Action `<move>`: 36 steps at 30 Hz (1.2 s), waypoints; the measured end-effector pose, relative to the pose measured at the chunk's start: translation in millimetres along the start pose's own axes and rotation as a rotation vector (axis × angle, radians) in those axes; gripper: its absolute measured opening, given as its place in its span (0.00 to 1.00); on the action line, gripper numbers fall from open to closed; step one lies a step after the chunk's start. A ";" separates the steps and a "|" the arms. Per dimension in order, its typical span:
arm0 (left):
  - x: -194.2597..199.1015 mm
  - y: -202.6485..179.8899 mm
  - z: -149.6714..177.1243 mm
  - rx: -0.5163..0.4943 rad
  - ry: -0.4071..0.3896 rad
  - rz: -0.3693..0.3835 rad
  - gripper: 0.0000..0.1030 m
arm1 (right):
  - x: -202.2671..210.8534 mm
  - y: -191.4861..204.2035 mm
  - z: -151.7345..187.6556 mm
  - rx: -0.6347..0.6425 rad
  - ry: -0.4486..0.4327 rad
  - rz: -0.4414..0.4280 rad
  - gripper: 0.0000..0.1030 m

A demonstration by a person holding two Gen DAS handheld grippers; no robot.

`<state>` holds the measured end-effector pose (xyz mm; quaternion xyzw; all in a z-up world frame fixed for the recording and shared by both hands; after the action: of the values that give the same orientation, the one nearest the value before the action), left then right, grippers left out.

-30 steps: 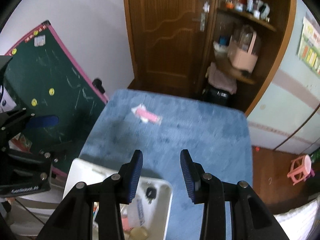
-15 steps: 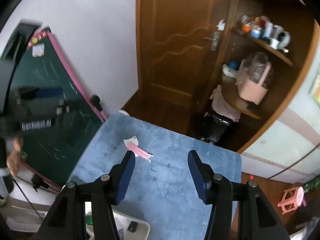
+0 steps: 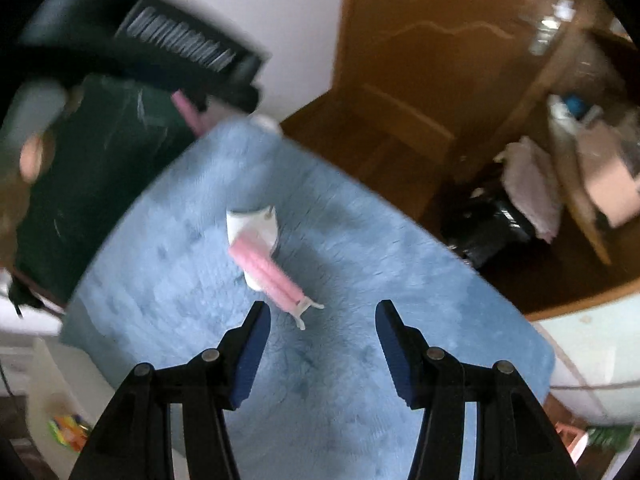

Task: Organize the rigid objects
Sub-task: 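Grasp the white plastic clip with the left gripper while the right grasps the pink hair roller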

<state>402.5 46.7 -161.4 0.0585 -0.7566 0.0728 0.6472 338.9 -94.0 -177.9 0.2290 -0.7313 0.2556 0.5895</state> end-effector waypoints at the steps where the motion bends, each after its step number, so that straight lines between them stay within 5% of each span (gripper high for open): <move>1: -10.5 1.8 -1.6 0.013 0.021 0.001 0.73 | -9.6 3.4 -1.9 0.023 0.009 -0.003 0.54; 12: -80.5 5.4 -2.9 0.051 0.152 0.021 0.73 | -80.1 47.4 -7.5 0.236 0.024 0.017 0.53; 13: -84.1 6.6 -2.9 0.055 0.158 0.026 0.73 | -83.3 49.0 -8.0 0.241 0.021 0.029 0.46; 18: -95.4 5.5 -0.5 0.069 0.184 0.045 0.73 | -88.6 48.5 -5.6 0.223 -0.008 0.040 0.31; 27: -108.7 -9.8 4.3 0.083 0.225 0.075 0.73 | -66.3 34.2 37.2 0.121 -0.026 -0.038 0.30; 36: -122.4 -11.7 9.2 0.261 0.270 0.060 0.72 | -61.8 29.7 60.2 0.062 -0.019 -0.058 0.30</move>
<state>414.7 32.8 -283.3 0.1092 -0.6485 0.1969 0.7271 287.5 -107.9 -252.0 0.2706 -0.7218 0.2586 0.5822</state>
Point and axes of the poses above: each gripper's, at about its wrist camera, not at the fingertips, and x roughly against the way its jaws point, y to its left, z to its underside, the point moved 1 cm from there along -x, roughly the way its jaws point, and after that the axes turned 9 degrees about y, right-handed, at the moved point
